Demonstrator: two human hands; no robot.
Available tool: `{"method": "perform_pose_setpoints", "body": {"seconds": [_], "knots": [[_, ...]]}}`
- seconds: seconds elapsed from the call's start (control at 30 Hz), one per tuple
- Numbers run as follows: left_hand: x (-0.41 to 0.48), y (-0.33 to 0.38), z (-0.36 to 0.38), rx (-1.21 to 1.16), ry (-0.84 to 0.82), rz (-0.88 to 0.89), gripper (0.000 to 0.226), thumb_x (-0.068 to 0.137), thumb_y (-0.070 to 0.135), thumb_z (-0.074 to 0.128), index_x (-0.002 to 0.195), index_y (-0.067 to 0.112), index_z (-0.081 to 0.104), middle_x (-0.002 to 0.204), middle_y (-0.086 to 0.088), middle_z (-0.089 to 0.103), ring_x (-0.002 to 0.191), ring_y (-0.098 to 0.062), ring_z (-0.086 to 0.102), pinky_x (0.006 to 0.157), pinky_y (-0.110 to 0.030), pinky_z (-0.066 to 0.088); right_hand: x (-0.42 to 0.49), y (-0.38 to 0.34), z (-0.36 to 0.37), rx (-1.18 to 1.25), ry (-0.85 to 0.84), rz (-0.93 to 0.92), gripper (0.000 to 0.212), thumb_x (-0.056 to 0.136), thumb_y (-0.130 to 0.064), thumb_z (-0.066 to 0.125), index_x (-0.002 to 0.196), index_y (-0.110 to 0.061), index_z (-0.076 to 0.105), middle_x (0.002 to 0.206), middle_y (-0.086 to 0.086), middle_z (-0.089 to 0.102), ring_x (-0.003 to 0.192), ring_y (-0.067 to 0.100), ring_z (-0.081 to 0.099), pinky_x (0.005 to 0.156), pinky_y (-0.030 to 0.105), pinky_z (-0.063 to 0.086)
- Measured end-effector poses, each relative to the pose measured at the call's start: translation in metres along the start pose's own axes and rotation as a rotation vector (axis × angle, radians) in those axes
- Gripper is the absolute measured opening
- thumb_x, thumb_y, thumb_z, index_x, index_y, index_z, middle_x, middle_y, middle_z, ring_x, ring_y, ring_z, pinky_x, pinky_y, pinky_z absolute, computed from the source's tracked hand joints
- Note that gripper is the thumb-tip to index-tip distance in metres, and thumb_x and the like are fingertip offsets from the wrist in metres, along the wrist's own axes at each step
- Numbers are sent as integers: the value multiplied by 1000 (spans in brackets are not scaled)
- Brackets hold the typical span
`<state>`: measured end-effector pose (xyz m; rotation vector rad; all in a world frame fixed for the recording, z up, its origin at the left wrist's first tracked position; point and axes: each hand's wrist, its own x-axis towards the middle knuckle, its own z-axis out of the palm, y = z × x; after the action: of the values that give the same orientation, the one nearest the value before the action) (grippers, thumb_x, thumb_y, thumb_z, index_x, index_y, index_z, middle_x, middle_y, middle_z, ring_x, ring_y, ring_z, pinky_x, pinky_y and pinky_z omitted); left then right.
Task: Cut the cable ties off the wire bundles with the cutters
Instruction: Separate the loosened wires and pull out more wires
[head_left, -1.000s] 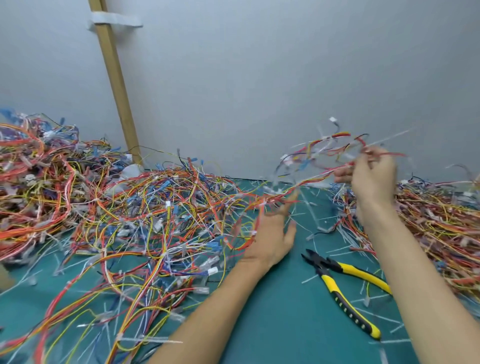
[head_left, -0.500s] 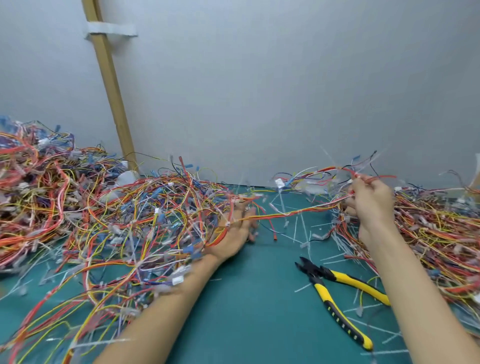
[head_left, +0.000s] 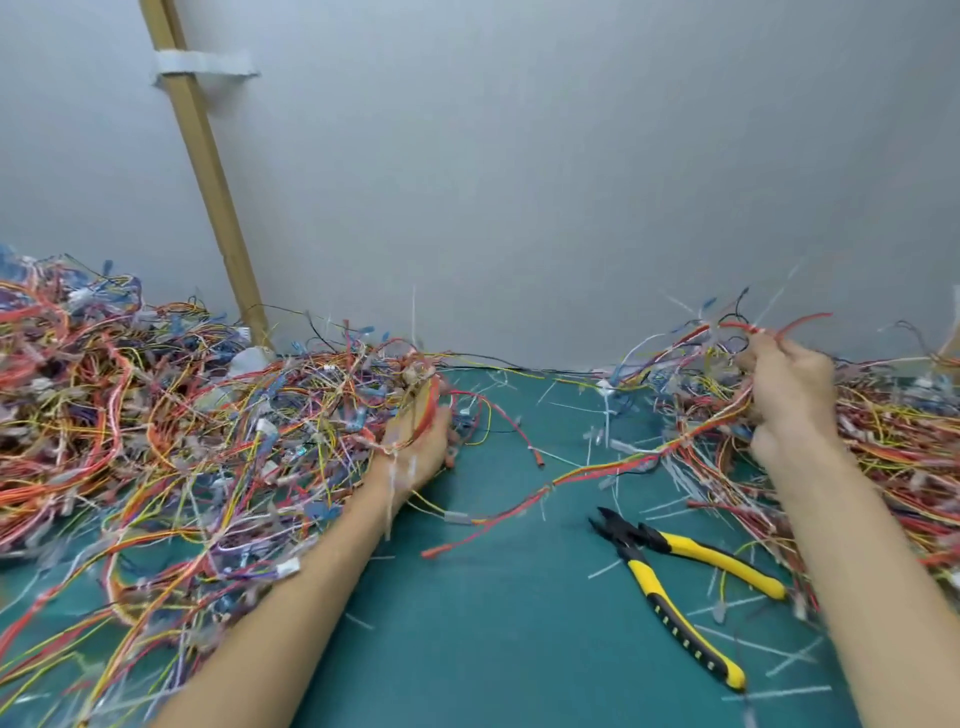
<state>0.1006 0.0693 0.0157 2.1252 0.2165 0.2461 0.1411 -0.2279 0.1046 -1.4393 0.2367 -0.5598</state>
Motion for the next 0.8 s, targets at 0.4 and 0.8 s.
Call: {"method": "perform_pose_setpoints", "body": {"seconds": [0.4, 0.8], "knots": [[15, 67, -67, -168, 163, 142, 58, 102, 19, 42, 154, 28, 17, 148, -13, 42, 119, -25, 56, 97, -38, 49, 8, -6, -13, -24, 39, -54, 21, 98, -25, 54, 104, -9, 67, 84, 1, 66, 69, 8, 48, 55, 21, 31], [-3, 80, -52, -314, 190, 80, 27, 102, 12, 38, 118, 4, 59, 102, -10, 67, 74, -13, 61, 59, -18, 49, 10, 2, -6, -29, -121, 8, 13, 95, -27, 62, 105, -19, 68, 75, -14, 55, 63, 1, 48, 53, 17, 40]]}}
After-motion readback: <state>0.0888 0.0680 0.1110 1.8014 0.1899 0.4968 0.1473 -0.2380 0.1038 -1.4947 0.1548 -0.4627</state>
